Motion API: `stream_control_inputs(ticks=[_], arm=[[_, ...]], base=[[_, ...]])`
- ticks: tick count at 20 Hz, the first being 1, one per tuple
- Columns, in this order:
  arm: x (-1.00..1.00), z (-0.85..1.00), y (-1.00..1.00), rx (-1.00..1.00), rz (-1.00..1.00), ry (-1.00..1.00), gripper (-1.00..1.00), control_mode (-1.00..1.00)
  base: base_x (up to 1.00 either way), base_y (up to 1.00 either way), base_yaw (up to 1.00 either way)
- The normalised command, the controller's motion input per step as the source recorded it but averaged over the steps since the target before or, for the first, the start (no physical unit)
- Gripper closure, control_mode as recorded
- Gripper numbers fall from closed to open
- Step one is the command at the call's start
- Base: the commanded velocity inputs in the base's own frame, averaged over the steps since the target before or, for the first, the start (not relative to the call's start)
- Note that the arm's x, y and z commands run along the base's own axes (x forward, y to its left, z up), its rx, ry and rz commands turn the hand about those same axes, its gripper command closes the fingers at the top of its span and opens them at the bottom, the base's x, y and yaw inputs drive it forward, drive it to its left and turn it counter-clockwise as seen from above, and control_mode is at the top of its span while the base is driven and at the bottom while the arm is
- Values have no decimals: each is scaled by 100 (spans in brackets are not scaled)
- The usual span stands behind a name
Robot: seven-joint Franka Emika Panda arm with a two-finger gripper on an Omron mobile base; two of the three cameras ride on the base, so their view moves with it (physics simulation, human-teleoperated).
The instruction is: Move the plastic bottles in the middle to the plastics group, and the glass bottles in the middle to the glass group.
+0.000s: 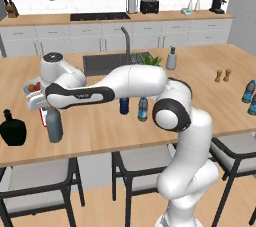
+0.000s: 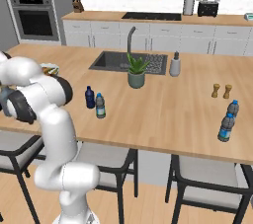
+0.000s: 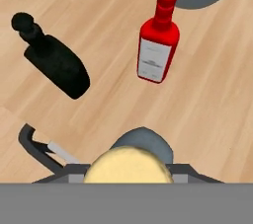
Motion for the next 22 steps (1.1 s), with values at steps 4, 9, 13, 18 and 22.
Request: stream_control_inputs(ticks=[4,9,13,18,22], arm=[[36,0,6,0,0,0,100,-100],[18,-3,10,0,0,0,100,-100],[0,-20,14,-3,0,0,100,-100],[0,-9,4,-1,0,0,100,-100],[0,-22,0,0,0,-1,100,-100]], base=[[0,0,0],[0,0,0],[0,0,0],[0,0,0],[0,0,0]])
